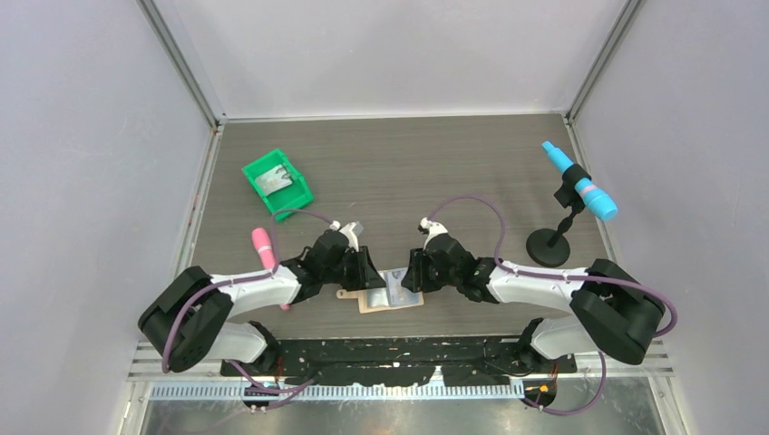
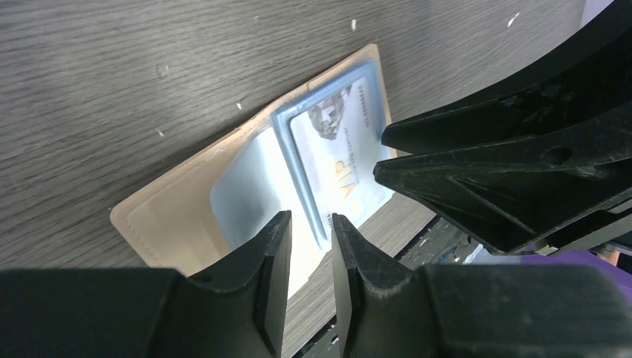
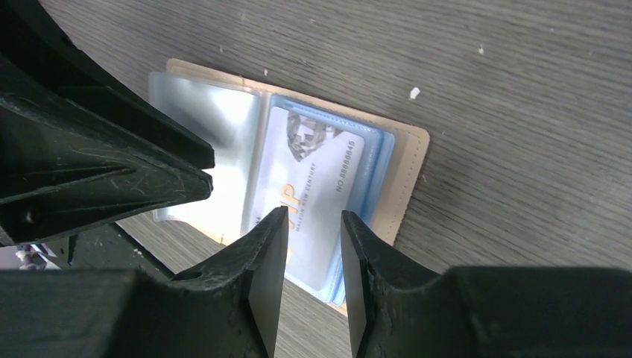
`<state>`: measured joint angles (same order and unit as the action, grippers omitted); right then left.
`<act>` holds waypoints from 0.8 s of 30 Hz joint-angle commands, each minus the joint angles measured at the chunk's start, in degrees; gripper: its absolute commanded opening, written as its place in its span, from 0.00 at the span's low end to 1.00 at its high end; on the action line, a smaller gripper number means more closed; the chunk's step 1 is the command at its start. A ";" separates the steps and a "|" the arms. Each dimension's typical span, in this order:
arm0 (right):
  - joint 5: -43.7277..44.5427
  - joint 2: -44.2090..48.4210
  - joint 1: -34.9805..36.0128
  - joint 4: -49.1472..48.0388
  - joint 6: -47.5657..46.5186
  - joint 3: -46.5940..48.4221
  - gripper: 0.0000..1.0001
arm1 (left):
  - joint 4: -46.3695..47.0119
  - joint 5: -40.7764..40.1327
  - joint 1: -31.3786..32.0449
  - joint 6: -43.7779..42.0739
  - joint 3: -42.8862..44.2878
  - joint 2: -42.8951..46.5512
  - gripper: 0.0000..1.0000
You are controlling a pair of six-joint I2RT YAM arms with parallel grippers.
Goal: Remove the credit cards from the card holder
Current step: Remove the credit card from the card holder.
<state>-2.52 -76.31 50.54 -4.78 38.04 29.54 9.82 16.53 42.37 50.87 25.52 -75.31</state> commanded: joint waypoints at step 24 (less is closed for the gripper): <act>0.24 -1.76 -0.36 -6.39 3.34 -5.91 0.25 | 12.24 0.97 0.87 3.13 -2.67 -6.76 0.28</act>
<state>-3.11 -77.67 50.35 -12.25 40.97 25.23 17.78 16.82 42.98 53.28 23.38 -81.10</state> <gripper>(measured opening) 0.252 0.282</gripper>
